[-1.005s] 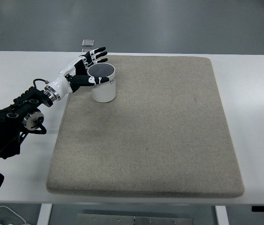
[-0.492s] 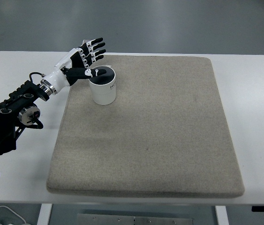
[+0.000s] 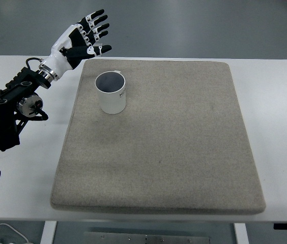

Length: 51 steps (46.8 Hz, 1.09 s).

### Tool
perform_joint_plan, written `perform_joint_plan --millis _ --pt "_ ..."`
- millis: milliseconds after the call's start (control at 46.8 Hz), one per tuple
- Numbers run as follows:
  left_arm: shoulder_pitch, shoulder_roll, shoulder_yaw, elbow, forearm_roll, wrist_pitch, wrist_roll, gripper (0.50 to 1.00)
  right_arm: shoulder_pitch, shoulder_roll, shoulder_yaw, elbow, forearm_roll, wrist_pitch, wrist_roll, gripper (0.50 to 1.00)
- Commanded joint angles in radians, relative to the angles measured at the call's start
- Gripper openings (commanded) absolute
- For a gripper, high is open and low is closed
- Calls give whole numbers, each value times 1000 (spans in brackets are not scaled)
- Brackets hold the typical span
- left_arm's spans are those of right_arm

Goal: Flip white cup upright

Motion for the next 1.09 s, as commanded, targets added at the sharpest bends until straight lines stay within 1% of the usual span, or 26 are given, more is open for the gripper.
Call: perform_joint_plan --millis 0,278,556,577,769,962,1069 --pt "-23 -9 1 28 -41 8 0 994 0 0 0 1 0 0 1 930" --pt "-66 -32 -5 42 -216 71 0 994 0 0 0 7 0 0 0 930" --pt "-93 -50 -10 47 -441 111 0 990 0 0 0 8 0 1 0 930" --pt "-95 -55 -10 45 -452 117 8 990 0 0 0 8 0 1 0 930" --pt "-104 -85 -13 62 -488 209 158 990 0 0 2 8 0 1 1 930" --pt "-104 -113 -14 88 -561 249 322 990 0 0 2 8 0 1 0 930" --pt "-105 -121 -14 101 -613 286 388 990 0 0 2 8 0 1 0 930"
